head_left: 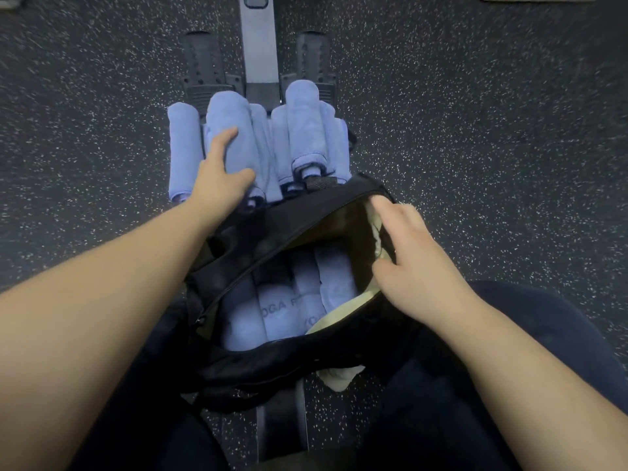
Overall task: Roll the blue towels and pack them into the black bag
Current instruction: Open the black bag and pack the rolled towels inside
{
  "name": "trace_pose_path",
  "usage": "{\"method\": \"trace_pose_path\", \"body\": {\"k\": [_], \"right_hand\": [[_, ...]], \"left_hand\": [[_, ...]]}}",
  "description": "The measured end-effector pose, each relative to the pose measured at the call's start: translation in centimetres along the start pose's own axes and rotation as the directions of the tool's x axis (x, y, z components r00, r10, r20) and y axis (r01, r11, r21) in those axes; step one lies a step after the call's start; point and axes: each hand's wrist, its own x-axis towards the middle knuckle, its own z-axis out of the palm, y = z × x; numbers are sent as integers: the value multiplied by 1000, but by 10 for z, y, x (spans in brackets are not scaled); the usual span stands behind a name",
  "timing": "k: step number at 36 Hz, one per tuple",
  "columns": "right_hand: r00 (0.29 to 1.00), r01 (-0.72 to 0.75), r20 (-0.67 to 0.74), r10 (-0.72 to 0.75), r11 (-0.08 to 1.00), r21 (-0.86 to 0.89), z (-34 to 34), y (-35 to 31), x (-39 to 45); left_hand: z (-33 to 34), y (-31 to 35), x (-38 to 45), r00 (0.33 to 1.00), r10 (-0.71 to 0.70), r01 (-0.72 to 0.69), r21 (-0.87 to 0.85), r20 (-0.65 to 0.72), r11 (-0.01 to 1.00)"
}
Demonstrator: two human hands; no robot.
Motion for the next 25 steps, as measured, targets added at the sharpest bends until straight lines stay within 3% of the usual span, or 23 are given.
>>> {"method": "trace_pose_path", "body": {"k": [4,6,17,22,25], "right_hand": [[1000,-8,-3,8,1000,-9,1,1,0],[1000,-4,-6,4,1000,-8,1,1,-1],[1000,-4,4,4,1000,6,1,1,0],[1000,0,1,0,1000,6,2,1,2],[1000,1,-2,-1,1000,8,2,2,1]], "left_hand": [[-2,-8,5,995,-87,84,65,45,994],[1,-7,6,996,-79,73,131,45,989],[6,-8,20,996,-24,13,125,83,992],[10,5,23,992,-70,39,273,101,961],[12,11,23,991,-91,66,240,97,968]]}}
